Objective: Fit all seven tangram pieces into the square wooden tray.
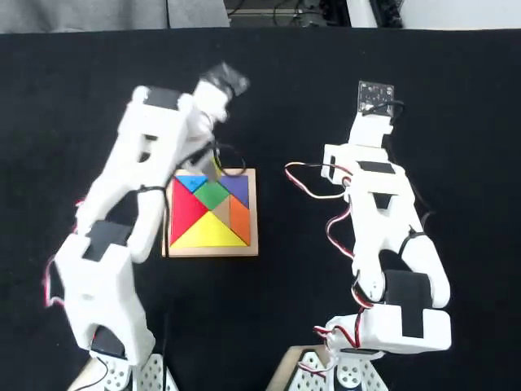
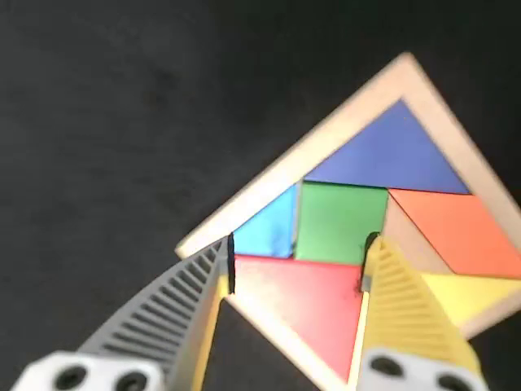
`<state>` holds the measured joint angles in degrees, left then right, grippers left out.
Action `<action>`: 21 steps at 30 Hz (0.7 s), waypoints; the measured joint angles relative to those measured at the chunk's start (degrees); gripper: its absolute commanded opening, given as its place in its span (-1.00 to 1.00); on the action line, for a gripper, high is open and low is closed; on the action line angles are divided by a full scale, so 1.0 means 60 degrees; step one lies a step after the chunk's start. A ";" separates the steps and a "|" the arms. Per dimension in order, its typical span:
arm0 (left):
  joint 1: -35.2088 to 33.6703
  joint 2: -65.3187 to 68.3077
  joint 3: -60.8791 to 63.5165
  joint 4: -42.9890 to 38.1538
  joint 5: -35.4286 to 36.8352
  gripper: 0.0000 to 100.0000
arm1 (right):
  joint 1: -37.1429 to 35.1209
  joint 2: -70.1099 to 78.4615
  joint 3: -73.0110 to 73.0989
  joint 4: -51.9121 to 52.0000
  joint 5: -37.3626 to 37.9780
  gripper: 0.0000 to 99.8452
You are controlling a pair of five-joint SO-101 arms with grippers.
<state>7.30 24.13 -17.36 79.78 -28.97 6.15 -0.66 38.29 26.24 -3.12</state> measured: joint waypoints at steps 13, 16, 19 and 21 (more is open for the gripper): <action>-0.4147 -0.4733 -0.1832 0.3385 0.1963 -0.47 | 0.0000 0.0000 0.0000 0.0000 0.0000 -0.98; -0.5114 -0.5597 -0.1084 0.3429 0.2007 -0.47 | 0.0000 0.0000 0.0000 0.0000 0.0000 -0.98; -0.5421 -0.6462 0.0103 0.3223 0.2007 -0.47 | 0.0000 0.0000 0.0000 0.0000 0.0000 -0.98; -0.5421 -0.7004 0.1275 0.2491 0.1993 -0.47 | 0.0000 -0.0176 0.0000 0.0000 0.0000 -0.98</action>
<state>-25.23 -17.89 -9.71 94.73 -17.01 6.15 -1.71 38.29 26.24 -3.12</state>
